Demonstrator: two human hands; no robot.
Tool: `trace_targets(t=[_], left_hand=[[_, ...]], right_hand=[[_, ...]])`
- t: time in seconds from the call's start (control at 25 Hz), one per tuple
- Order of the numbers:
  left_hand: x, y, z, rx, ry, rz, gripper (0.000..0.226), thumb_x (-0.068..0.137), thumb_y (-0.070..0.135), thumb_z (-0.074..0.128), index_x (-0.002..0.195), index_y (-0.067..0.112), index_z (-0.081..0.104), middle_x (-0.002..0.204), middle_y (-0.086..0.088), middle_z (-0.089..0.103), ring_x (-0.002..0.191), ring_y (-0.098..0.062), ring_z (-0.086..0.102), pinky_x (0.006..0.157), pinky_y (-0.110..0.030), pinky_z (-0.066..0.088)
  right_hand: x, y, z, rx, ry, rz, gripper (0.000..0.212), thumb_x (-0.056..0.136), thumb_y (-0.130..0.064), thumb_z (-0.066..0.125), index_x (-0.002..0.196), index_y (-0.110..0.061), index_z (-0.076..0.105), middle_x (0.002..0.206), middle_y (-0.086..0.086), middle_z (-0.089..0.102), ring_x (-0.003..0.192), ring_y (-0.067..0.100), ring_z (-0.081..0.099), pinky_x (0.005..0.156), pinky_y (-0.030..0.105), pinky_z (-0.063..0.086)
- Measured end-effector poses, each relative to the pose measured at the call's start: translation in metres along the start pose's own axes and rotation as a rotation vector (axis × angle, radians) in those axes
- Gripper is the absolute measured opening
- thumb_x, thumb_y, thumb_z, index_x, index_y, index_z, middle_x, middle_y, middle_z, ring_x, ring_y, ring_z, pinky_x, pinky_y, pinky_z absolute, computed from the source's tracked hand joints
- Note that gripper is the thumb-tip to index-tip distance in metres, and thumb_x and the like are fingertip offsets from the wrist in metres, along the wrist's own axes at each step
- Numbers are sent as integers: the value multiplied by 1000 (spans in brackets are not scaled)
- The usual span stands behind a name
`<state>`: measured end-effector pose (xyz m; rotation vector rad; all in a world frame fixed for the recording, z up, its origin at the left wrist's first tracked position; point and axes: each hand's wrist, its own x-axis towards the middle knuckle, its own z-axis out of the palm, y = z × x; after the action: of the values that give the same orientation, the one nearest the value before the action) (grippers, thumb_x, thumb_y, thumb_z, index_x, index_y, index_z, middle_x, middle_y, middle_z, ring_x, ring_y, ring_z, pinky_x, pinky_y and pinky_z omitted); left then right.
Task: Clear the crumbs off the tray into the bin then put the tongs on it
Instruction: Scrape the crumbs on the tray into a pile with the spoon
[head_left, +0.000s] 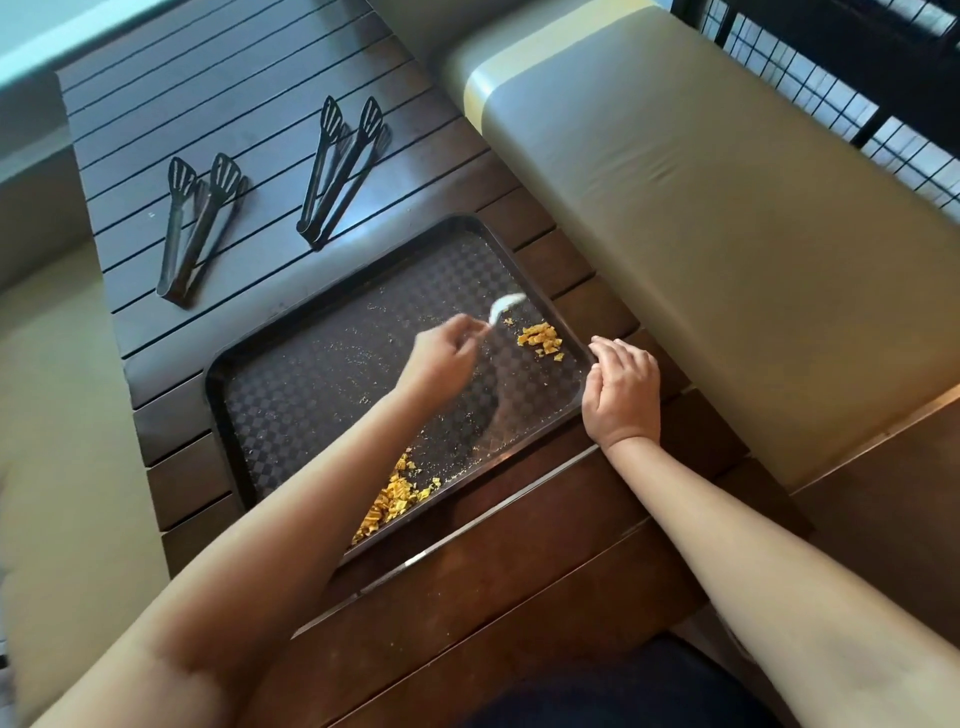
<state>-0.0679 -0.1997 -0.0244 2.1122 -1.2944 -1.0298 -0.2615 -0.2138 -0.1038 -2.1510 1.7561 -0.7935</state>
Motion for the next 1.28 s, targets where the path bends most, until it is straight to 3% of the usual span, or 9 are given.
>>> trace_targets(t=[0.12,0.2,0.44,0.56,0.64,0.8,1.0,1.2,1.28], left_hand=[[17,-4,-11,9,245,-109,29,98,18,40,121,10,56,104,-9,64,59,-11,51,50,-21,41],[19,-6,-10,64,214,-129,30,98,19,39,123,10,54,115,-13,62,66,-14,55,56,-24,45],[-24,-6,30,-16,-92,-48,23,97,15,43,115,14,59,94,-1,62,51,-6,45,37,-12,34],[-20,-1,28,-137,24,-100,22,97,16,43,111,15,60,80,4,60,49,-7,42,36,-14,33],[-9,0,22,-174,121,-153,23,97,17,43,113,16,60,86,2,62,47,-7,41,37,-16,34],[-10,0,28,-62,17,-100,21,94,20,48,108,21,63,95,-2,66,48,-10,46,44,-22,38],[-33,-4,29,57,-129,-8,20,91,20,52,101,22,69,64,8,57,42,-3,40,42,-15,33],[-23,-12,13,-84,165,-112,21,94,19,49,107,18,65,85,0,63,44,-4,41,39,-15,33],[-22,-15,15,-104,167,-145,21,95,18,48,108,17,65,84,2,62,48,-7,42,40,-15,35]], right_hand=[[-1,0,-1,1,3,1,43,82,-20,33,102,-4,67,108,10,67,100,33,60,91,39,39],[-1,-1,-1,3,0,0,43,83,-20,32,102,-3,67,108,11,67,100,34,60,91,42,42],[0,0,1,3,-3,4,44,82,-19,32,103,-3,67,108,11,68,100,34,60,90,41,40],[0,0,0,1,-5,2,44,83,-20,32,104,-3,67,108,11,68,100,34,59,91,41,39],[-1,0,0,4,-7,2,45,83,-20,31,105,-3,67,108,11,68,101,33,59,91,40,39],[-1,0,0,35,18,2,44,82,-18,31,103,-3,67,107,12,68,99,33,60,90,39,37],[0,2,2,46,41,6,42,81,-16,31,100,-3,67,104,12,68,96,34,60,88,39,37],[0,1,1,57,41,17,42,81,-16,31,99,-3,67,102,13,68,95,35,60,87,42,44],[0,1,0,60,42,19,42,81,-16,31,99,-3,67,101,13,68,94,35,60,87,41,44]])
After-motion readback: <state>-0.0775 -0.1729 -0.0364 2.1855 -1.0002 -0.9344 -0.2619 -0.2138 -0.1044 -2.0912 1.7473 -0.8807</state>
